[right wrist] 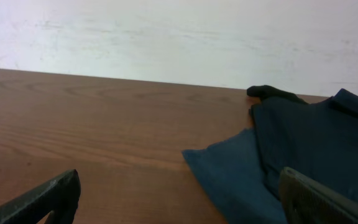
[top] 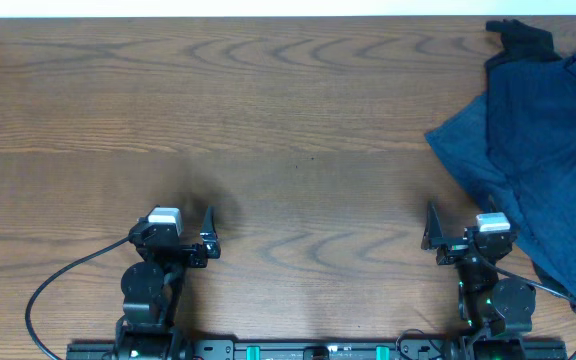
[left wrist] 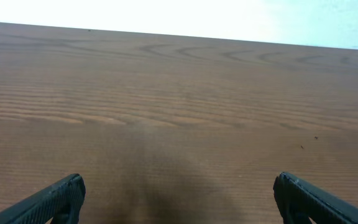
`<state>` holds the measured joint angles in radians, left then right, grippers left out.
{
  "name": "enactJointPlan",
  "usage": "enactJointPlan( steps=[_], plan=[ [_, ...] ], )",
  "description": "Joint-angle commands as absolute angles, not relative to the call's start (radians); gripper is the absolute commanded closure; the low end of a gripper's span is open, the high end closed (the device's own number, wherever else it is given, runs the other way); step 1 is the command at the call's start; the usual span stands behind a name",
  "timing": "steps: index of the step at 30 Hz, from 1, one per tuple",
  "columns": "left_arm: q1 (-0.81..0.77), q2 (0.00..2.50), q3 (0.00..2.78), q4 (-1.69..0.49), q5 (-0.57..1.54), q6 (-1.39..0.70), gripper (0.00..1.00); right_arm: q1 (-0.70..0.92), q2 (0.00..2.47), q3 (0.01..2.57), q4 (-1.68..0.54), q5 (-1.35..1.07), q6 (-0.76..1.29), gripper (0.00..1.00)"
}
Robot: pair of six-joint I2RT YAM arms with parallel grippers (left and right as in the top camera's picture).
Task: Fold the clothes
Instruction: 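Move the right gripper toward the navy clothing pile at right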
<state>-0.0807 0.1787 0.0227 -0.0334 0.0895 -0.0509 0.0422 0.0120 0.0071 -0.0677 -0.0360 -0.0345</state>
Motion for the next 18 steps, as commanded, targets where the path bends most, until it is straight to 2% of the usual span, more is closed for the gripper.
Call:
enactJointPlan(
  steps=[1, 8, 13, 18],
  plan=[
    [-0.084, 0.174, 0.006, -0.067, 0.085, -0.041, 0.02, 0.033, 0.007, 0.006, -0.071, -0.033, -0.046, 0.01],
    [-0.084, 0.174, 0.006, -0.065, 0.085, -0.042, 0.02, 0.033, 0.007, 0.006, -0.056, -0.03, -0.046, 0.01],
    [-0.084, 0.174, 0.027, -0.068, 0.096, -0.149, 0.02, 0.033, 0.007, 0.009, -0.075, -0.05, 0.123, 0.01],
    [-0.084, 0.186, 0.152, -0.171, 0.107, -0.151, 0.02, 0.033, 0.03, 0.121, -0.248, -0.003, 0.126, 0.01]
  ],
)
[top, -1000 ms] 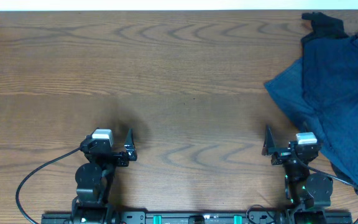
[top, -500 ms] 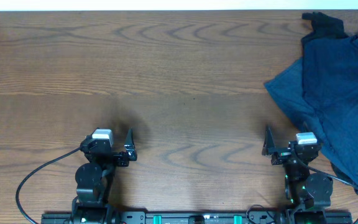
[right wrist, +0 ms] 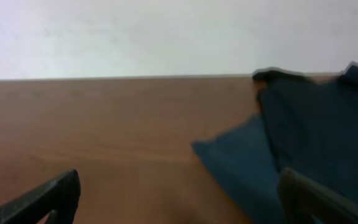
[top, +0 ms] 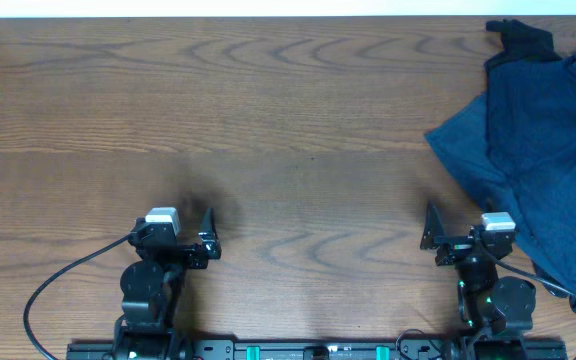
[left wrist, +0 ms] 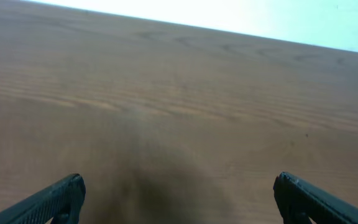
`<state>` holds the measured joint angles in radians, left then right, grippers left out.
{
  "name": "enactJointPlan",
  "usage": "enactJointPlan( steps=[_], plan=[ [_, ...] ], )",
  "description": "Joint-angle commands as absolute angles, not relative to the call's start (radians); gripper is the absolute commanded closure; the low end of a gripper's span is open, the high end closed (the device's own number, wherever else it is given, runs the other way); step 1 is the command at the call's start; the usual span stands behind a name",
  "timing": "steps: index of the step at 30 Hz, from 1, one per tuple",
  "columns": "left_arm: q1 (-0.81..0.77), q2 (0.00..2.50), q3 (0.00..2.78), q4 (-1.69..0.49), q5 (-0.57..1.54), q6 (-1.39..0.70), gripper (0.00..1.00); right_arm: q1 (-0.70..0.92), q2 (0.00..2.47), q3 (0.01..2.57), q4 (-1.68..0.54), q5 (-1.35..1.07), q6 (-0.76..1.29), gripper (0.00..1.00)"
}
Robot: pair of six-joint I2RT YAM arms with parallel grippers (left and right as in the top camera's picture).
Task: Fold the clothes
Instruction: 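Move the right gripper toward the navy clothing pile at right, then grasp the navy shorts in the pile with the right gripper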
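Observation:
A dark blue garment (top: 543,150) lies crumpled at the table's right side, reaching the far right corner and the right edge. In the right wrist view the garment (right wrist: 291,143) is ahead and to the right. My right gripper (top: 430,230) sits near the front edge, just left of the cloth. It is open and empty, its jaws wide apart (right wrist: 179,199). My left gripper (top: 209,232) is at the front left, far from the garment. It too is open over bare wood (left wrist: 179,199). Both wrist views are slightly blurred.
The wooden table (top: 268,110) stretches bare across the left and middle. A pale wall (right wrist: 135,31) runs behind its far edge. Black cables (top: 58,285) trail from the arm bases at the front edge.
Both wrist views have shifted and blurred a little: the far table edge sits differently in each. From overhead both arms are nearly where they were. The garment has not moved.

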<state>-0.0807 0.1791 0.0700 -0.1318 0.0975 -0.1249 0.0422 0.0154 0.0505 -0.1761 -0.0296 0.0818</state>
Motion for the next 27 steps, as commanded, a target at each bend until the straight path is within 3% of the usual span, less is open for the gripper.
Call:
enactJointPlan(
  steps=[1, 7, 18, 22, 27],
  plan=[
    [-0.084, 0.202, 0.194, -0.213, 0.107, -0.151, 0.02, 0.033, 0.049, 0.162, -0.296, 0.025, 0.126, 0.01],
    [-0.084, 0.405, 0.445, -0.446, 0.107, -0.15, 0.02, 0.03, 0.265, 0.451, -0.592, 0.201, 0.21, 0.01],
    [-0.084, 0.899, 0.897, -0.901, 0.108, -0.08, 0.02, 0.005, 0.841, 0.918, -0.851, 0.175, 0.172, 0.01],
    [-0.084, 0.97, 0.947, -0.952, 0.112, -0.081, 0.02, -0.005, 0.929, 0.958, -0.867, 0.262, 0.168, 0.01],
    [-0.084, 0.979, 0.947, -0.951, 0.112, -0.083, 0.02, -0.108, 1.03, 0.956, -0.956, 0.528, 0.384, 0.01]
  ],
)
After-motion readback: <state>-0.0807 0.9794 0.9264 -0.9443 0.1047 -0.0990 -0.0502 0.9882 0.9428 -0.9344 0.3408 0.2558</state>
